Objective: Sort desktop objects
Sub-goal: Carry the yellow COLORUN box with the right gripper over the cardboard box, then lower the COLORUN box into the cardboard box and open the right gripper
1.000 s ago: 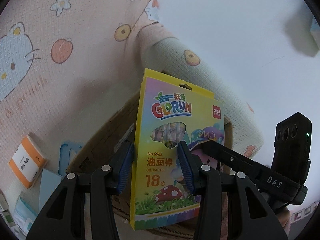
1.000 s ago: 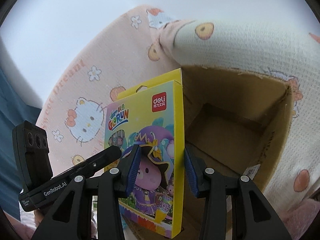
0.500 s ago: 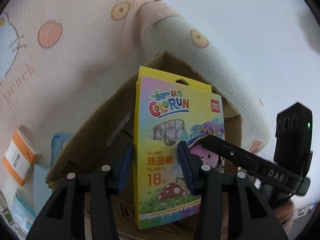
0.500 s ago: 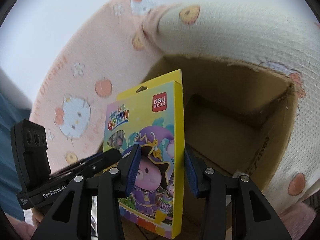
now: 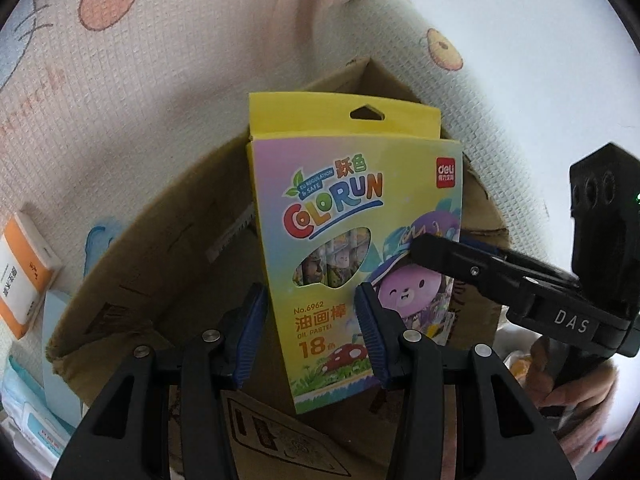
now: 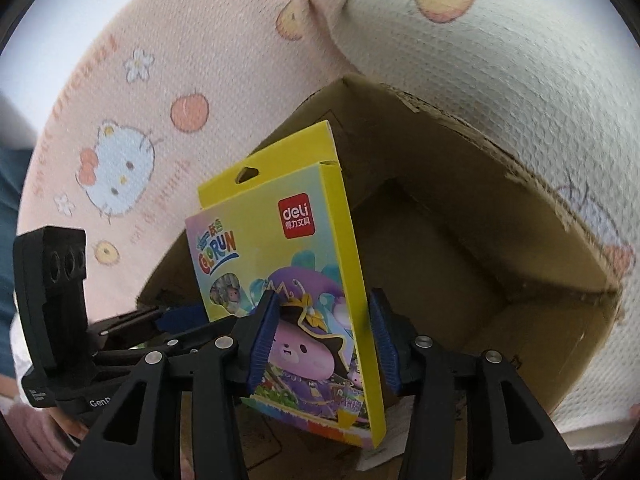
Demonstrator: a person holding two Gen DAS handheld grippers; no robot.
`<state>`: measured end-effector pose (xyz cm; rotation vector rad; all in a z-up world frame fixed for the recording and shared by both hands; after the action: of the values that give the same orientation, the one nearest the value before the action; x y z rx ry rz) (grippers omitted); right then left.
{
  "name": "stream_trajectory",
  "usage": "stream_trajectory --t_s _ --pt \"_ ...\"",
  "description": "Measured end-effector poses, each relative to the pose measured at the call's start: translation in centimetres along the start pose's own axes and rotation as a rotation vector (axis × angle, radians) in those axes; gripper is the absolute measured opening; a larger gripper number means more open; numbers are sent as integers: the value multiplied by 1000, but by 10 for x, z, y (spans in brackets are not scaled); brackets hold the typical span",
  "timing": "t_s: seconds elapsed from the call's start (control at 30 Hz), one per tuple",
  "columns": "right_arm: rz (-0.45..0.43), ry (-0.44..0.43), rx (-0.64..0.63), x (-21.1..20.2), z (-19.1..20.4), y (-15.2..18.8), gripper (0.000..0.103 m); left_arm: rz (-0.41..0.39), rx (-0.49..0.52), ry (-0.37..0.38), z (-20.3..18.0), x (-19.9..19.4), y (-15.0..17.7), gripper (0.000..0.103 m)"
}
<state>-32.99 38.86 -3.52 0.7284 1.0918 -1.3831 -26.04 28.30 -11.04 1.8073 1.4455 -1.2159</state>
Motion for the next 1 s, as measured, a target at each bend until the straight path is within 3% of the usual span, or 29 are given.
stream_trajectory --t_s 0.27,0.4,0.43,0.6,0.87,0.97,1.0 --pt "27 83 -59 1 -2 -17 46 28 52 -67 -16 14 1 50" --pt "35 169 -68 5 -7 -31 46 117 62 14 -31 32 10 50" --pt "38 154 -65 6 -7 -32 46 111 72 12 -35 32 11 50" --pt "15 229 -56 -2 -9 -31 46 26 172 -125 -44 17 11 50" --pt "-13 216 -24 -9 11 -19 46 -33 198 -96 -45 -15 10 50" --pt "-38 153 8 -8 23 -13 44 -1 192 -26 -41 -22 12 50" --pt "-52 138 22 -8 26 -11 39 16 194 -3 -39 -22 13 50"
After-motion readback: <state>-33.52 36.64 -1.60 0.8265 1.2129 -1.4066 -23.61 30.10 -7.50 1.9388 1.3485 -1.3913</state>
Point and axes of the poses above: each gripper's, at about its wrist camera, not at the fingertips, and x roughly the way its jaws point, z to its left, y to its underside, the point moved 6 cm from there along x, roughly the way its jaws point, and after that the axes turned 9 degrees about z, right-handed, at the moved point
